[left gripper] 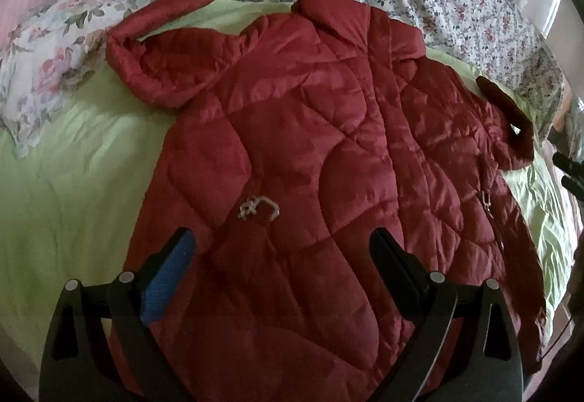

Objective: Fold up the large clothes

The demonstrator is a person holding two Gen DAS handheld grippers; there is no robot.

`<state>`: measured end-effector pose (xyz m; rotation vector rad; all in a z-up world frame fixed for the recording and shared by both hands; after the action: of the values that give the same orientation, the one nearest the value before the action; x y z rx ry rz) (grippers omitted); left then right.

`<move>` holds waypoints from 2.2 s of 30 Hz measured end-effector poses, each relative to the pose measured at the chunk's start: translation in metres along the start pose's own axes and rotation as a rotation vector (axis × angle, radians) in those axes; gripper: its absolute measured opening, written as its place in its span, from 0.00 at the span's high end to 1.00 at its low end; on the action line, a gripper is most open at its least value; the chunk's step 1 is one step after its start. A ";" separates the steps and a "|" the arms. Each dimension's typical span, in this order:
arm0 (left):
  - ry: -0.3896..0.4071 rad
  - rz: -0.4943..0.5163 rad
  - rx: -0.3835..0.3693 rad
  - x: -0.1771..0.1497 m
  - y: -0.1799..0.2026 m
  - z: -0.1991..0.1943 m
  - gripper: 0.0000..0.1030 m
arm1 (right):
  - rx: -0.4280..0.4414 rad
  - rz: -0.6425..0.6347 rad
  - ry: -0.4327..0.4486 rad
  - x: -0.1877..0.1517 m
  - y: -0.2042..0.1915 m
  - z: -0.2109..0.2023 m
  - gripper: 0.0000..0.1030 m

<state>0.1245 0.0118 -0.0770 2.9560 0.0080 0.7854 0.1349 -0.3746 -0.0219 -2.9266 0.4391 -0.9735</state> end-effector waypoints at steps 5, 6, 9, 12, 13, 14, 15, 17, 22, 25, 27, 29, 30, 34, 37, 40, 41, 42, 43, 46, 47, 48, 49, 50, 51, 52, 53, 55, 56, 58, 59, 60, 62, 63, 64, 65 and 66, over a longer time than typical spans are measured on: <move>-0.008 0.028 0.014 0.014 0.000 0.008 0.06 | -0.056 0.007 0.034 0.038 0.029 0.025 0.09; -0.022 0.041 0.029 0.016 0.000 0.012 0.06 | -0.064 0.002 0.039 0.044 0.032 0.029 0.10; -0.020 0.069 0.073 0.025 0.000 0.018 0.06 | -0.122 -0.017 0.056 0.070 0.046 0.047 0.10; -0.038 0.076 0.121 0.032 -0.004 0.026 0.04 | -0.199 -0.050 0.057 0.097 0.060 0.073 0.10; -0.043 0.075 0.119 0.032 -0.004 0.028 0.04 | -0.215 -0.055 0.049 0.103 0.063 0.080 0.10; -0.032 0.072 0.112 0.036 -0.004 0.030 0.04 | -0.240 -0.056 0.035 0.112 0.068 0.092 0.12; -0.029 0.066 0.113 0.037 -0.005 0.031 0.04 | -0.257 -0.060 0.024 0.117 0.071 0.102 0.12; -0.036 0.060 0.115 0.040 -0.006 0.035 0.04 | -0.295 -0.069 0.001 0.127 0.080 0.121 0.14; -0.067 0.053 0.125 0.042 -0.007 0.048 0.02 | -0.331 -0.035 -0.064 0.138 0.102 0.154 0.54; -0.132 0.051 0.145 0.037 -0.011 0.060 0.02 | -0.262 -0.011 -0.059 0.138 0.098 0.150 0.82; -0.139 0.049 0.122 0.034 -0.009 0.062 0.02 | -0.197 -0.011 -0.028 0.135 0.083 0.136 0.83; -0.131 0.033 0.085 0.033 -0.008 0.061 0.02 | -0.102 -0.024 -0.003 0.131 0.057 0.120 0.84; -0.129 0.023 0.071 0.032 -0.008 0.061 0.02 | -0.064 -0.037 0.007 0.129 0.044 0.113 0.84; -0.148 0.006 0.013 0.029 -0.007 0.057 0.02 | 0.050 -0.097 0.049 0.116 -0.008 0.080 0.84; -0.147 -0.009 -0.031 0.029 -0.007 0.055 0.02 | 0.166 -0.129 0.066 0.101 -0.048 0.061 0.84; -0.128 -0.034 -0.103 0.029 -0.007 0.046 0.02 | 0.255 -0.177 0.051 0.080 -0.090 0.055 0.84; -0.126 -0.038 -0.123 0.029 -0.006 0.044 0.02 | 0.282 -0.198 0.035 0.069 -0.105 0.057 0.84; -0.128 -0.043 -0.147 0.029 -0.006 0.041 0.02 | 0.311 -0.220 0.013 0.057 -0.121 0.060 0.84; -0.127 -0.047 -0.172 0.029 -0.006 0.038 0.02 | 0.332 -0.237 -0.002 0.048 -0.133 0.063 0.84; -0.122 -0.066 -0.237 0.031 -0.007 0.031 0.02 | 0.393 -0.332 -0.069 0.014 -0.174 0.079 0.84; -0.121 -0.075 -0.252 0.034 -0.008 0.030 0.02 | 0.405 -0.361 -0.087 0.005 -0.184 0.083 0.84; -0.120 -0.082 -0.262 0.037 -0.010 0.031 0.02 | 0.418 -0.393 -0.106 -0.007 -0.194 0.088 0.83; -0.123 -0.089 -0.269 0.039 -0.011 0.032 0.02 | 0.435 -0.420 -0.124 -0.017 -0.203 0.092 0.82; -0.130 -0.100 -0.272 0.044 -0.013 0.035 0.02 | 0.453 -0.446 -0.143 -0.026 -0.210 0.095 0.81; -0.137 -0.104 -0.265 0.050 -0.015 0.040 0.02 | 0.465 -0.469 -0.153 -0.034 -0.217 0.097 0.80; -0.141 -0.109 -0.264 0.055 -0.017 0.044 0.02 | 0.475 -0.490 -0.158 -0.038 -0.222 0.098 0.79; -0.142 -0.113 -0.266 0.061 -0.016 0.047 0.02 | 0.486 -0.516 -0.163 -0.043 -0.227 0.100 0.79; -0.152 -0.116 -0.276 0.072 -0.014 0.054 0.02 | 0.505 -0.549 -0.165 -0.049 -0.235 0.101 0.79; -0.151 -0.114 -0.287 0.078 -0.011 0.058 0.02 | 0.505 -0.560 -0.162 -0.050 -0.236 0.101 0.78; -0.144 -0.103 -0.290 0.090 -0.007 0.066 0.02 | 0.510 -0.552 -0.160 -0.052 -0.234 0.100 0.78; -0.140 -0.089 -0.278 0.096 -0.004 0.072 0.02 | 0.517 -0.542 -0.164 -0.053 -0.234 0.101 0.78; -0.141 -0.077 -0.266 0.100 -0.002 0.077 0.03 | 0.522 -0.531 -0.170 -0.053 -0.233 0.103 0.78; -0.155 -0.038 -0.213 0.108 0.004 0.094 0.23 | 0.524 -0.519 -0.175 -0.052 -0.230 0.104 0.78; -0.163 -0.025 -0.214 0.108 0.005 0.098 0.30 | 0.524 -0.515 -0.177 -0.052 -0.228 0.104 0.78; -0.179 -0.008 -0.225 0.108 0.011 0.105 0.43 | 0.522 -0.514 -0.177 -0.052 -0.230 0.104 0.78; -0.183 -0.002 -0.241 0.108 0.014 0.108 0.62 | 0.521 -0.512 -0.181 -0.054 -0.229 0.104 0.74; -0.186 0.003 -0.259 0.107 0.017 0.109 0.72 | 0.521 -0.511 -0.187 -0.055 -0.227 0.103 0.72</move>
<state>0.2714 -0.0105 -0.1171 2.7676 -0.1015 0.4686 0.2122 -0.1487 -0.1110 -2.6306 -0.5181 -0.6864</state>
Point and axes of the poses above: each gripper's, at about its wrist camera, not at the fingertips, and z roughly the way its jaws point, y to its right, x to its top, the point moved 10 cm from there along z, roughly the way its jaws point, and after that the axes turned 6 degrees about -y, right-handed, at the moved point
